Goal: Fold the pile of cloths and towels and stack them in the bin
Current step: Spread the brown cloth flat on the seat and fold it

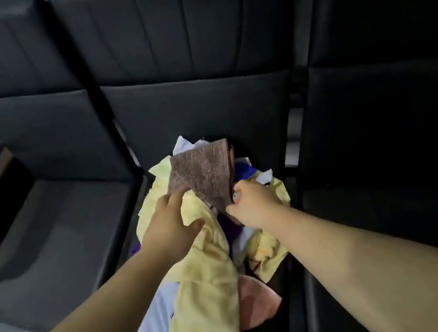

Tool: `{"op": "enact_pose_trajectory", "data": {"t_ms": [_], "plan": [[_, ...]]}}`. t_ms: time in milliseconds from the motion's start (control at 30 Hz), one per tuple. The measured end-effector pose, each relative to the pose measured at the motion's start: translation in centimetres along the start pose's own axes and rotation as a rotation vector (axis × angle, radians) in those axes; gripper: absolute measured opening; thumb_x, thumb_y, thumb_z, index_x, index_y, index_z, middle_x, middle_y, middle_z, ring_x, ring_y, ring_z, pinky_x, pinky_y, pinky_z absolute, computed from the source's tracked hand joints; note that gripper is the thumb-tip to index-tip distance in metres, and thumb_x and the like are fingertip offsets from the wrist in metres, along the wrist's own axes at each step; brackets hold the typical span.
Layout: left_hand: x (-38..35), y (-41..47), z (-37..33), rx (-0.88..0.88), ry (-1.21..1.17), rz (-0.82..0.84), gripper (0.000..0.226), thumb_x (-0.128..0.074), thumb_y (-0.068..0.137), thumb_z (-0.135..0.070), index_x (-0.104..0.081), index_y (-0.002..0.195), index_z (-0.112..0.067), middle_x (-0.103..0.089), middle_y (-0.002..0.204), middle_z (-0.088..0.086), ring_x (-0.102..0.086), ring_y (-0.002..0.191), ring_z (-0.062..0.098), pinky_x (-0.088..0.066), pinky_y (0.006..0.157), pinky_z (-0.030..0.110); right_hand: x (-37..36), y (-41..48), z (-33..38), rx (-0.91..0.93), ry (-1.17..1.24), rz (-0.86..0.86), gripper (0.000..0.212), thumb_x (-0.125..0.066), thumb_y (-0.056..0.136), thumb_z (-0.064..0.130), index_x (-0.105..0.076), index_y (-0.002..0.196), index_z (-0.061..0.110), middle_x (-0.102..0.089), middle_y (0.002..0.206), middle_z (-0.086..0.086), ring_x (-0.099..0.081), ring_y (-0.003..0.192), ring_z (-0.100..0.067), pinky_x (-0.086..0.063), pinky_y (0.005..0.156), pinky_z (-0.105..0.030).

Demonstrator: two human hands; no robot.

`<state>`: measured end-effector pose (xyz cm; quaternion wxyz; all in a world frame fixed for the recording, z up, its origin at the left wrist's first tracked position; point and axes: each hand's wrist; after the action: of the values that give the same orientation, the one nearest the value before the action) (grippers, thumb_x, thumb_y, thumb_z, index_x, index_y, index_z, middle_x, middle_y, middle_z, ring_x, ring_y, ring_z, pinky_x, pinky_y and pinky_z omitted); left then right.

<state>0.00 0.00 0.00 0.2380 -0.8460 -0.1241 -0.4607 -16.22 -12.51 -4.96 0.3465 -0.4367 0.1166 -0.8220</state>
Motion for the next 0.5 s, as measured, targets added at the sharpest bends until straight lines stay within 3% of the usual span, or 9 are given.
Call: {"op": "enact_pose_trajectory", "data": {"t_ms": [100, 200, 300, 400, 500], "plan": [[-1.6, 3.7, 0.8, -0.098, 0.07, -0.028, 0.074, -0.07, 0.092, -0.036, -0.032, 0.155, -0.041, -0.036, 0.152, 0.001, -0.051, 0.128, 0.023, -0.046, 0.1, 0.034, -3.1, 3.1, -0.1, -0.074, -0.095, 0.008, 0.06, -0.06, 0.1, 0.045, -0.047, 0.147, 0.01, -0.054, 0.146, -0.016, -0.06, 0.122, -0.037, -0.054, 0.095, -0.041], [-3.1, 7.0, 1.0, -0.199, 0.187, -0.009, 0.069, -0.068, 0.092, -0.032, -0.038, 0.154, -0.039, -0.035, 0.152, 0.005, -0.047, 0.133, 0.029, -0.044, 0.107, 0.037, -5.2, 4.8, -0.6, -0.106, -0.179, 0.015, 0.048, -0.056, 0.103, 0.039, -0.056, 0.144, 0.013, -0.049, 0.152, -0.021, -0.06, 0.124, -0.039, -0.056, 0.094, -0.04], [-3.8, 9.1, 1.2, -0.23, 0.337, 0.047, 0.058, -0.066, 0.091, -0.034, -0.05, 0.145, -0.045, -0.032, 0.152, 0.001, -0.046, 0.13, 0.035, -0.047, 0.104, 0.044, -4.5, 4.9, -1.3, -0.104, -0.001, -0.084, 0.021, -0.065, 0.099, 0.033, -0.073, 0.115, 0.022, -0.071, 0.12, -0.01, -0.067, 0.107, -0.031, -0.058, 0.087, -0.037], [-3.3, 9.7, 0.3, -0.274, 0.395, 0.046, 0.032, -0.062, 0.088, -0.044, -0.068, 0.119, -0.041, -0.046, 0.124, 0.0, -0.051, 0.111, 0.036, -0.05, 0.091, 0.041, -1.0, 2.6, -1.9, 0.055, 0.34, -0.211, 0.004, -0.074, 0.094, 0.03, -0.073, 0.092, 0.027, -0.072, 0.09, 0.007, -0.068, 0.092, -0.018, -0.053, 0.079, -0.029], [-2.8, 8.9, -3.2, -0.412, 0.376, -0.027, 0.025, -0.052, 0.086, -0.042, -0.069, 0.085, -0.024, -0.056, 0.085, -0.005, -0.058, 0.092, 0.026, -0.049, 0.074, 0.039, 3.6, -0.6, -4.1, 0.196, 0.605, -0.311, 0.012, -0.074, 0.094, 0.022, -0.072, 0.086, 0.031, -0.073, 0.084, 0.009, -0.069, 0.084, -0.013, -0.053, 0.079, -0.03]]}}
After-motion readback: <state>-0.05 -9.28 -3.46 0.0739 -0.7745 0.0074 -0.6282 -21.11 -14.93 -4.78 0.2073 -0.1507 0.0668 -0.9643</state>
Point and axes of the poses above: each hand's wrist, its own y-axis towards the middle knuckle, its own x-axis out of the back of the hand, z = x × y
